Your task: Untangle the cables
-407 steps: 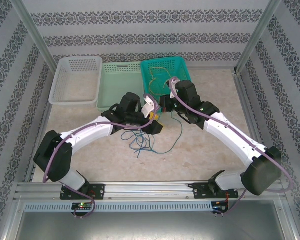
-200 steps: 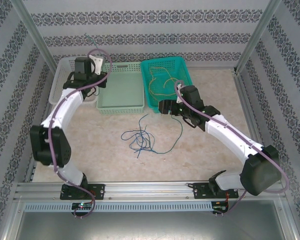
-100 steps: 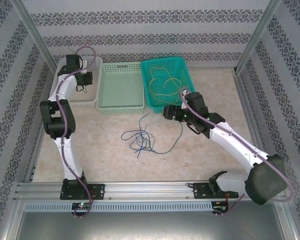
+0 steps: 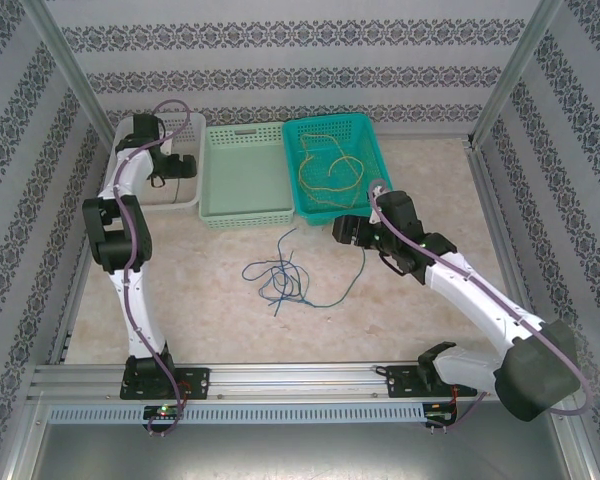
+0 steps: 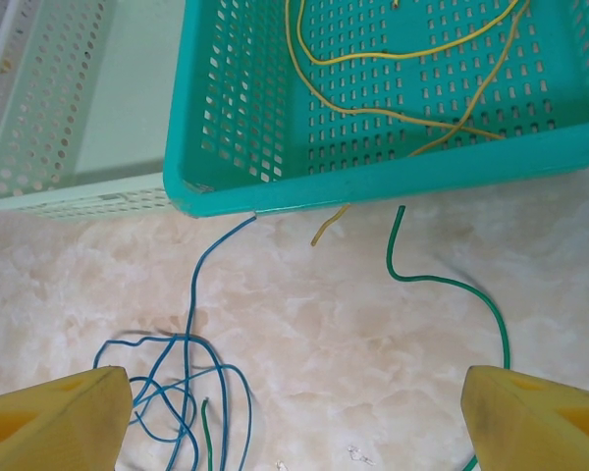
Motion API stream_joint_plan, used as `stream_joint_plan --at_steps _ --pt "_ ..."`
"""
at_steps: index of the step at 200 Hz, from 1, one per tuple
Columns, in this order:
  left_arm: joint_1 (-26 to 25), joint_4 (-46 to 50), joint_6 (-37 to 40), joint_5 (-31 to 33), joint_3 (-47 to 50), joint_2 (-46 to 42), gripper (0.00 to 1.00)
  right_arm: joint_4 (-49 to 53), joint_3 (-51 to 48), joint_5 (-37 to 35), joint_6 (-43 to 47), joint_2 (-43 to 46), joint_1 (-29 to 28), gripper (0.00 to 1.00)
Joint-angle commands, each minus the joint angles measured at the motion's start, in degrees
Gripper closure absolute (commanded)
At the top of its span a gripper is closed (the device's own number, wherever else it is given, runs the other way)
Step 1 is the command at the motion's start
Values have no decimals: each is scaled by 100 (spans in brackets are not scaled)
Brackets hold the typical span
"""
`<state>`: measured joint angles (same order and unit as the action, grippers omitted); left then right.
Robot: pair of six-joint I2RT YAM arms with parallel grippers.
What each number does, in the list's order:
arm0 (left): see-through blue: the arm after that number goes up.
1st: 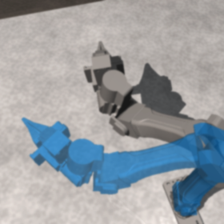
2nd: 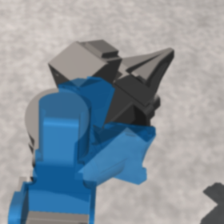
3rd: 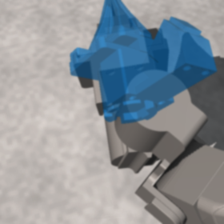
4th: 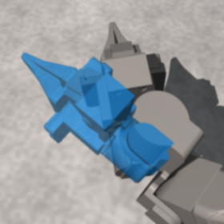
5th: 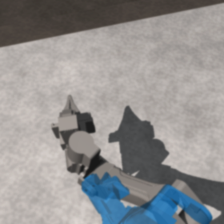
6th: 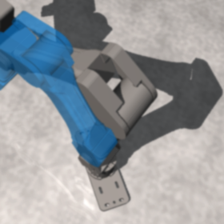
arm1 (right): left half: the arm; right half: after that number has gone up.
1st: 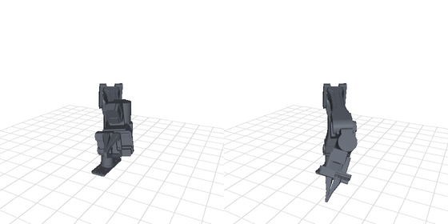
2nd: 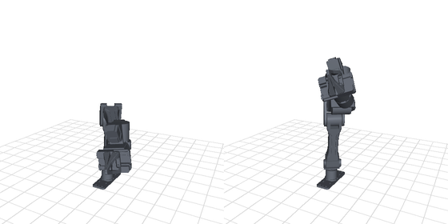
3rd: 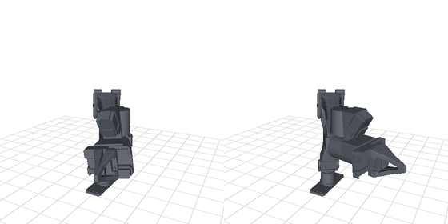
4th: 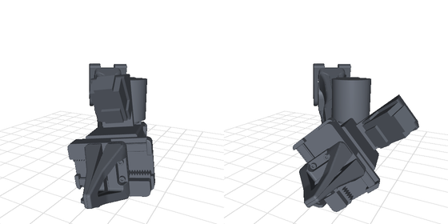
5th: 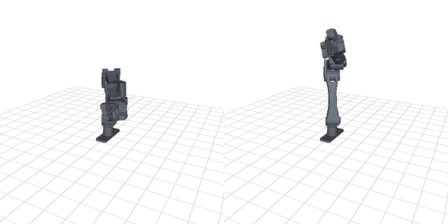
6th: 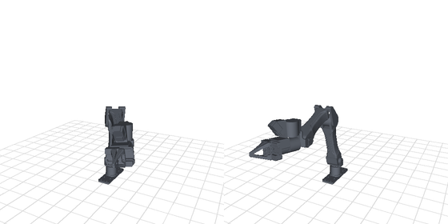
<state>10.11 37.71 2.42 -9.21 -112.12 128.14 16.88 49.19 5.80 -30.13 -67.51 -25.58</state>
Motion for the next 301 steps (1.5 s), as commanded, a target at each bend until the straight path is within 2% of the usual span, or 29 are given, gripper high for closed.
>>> stream_joint_plan --at_steps 1,35,76,112,145,178,209,256,281,301 --pt "19 -139 -292 -178 209 -718 0 37 -115 -112 -67 160 62 13" --pt "-6 -482 -693 -775 674 -1454 0 274 -287 -204 -83 347 172 18" --pt "-316 -1403 -1364 -1003 1811 -2697 0 1251 -523 -505 -129 87 287 29" --pt "-1281 -2182 -1218 -802 3055 -3795 0 1213 -685 -402 -190 -289 308 32" --pt "-2440 -2431 -971 -514 3893 -4391 0 1324 -560 170 -224 -959 275 37" --pt "-3037 -2781 -1050 -536 4689 -4702 0 1332 -594 188 -320 -1175 141 37" --pt "-3290 -2934 -1059 -443 5162 -4800 0 1279 -454 192 -552 -1479 -35 39" --pt "-3323 -2990 -991 -439 5444 -4804 0 1455 13 5 -726 -2292 -347 43" --pt "-3327 -3008 -936 -363 5531 -4823 0 1654 116 -198 -753 -2627 -416 54" --pt "-3323 -3017 -886 -357 5569 -4849 0 1773 120 -384 -786 -2841 -494 68"
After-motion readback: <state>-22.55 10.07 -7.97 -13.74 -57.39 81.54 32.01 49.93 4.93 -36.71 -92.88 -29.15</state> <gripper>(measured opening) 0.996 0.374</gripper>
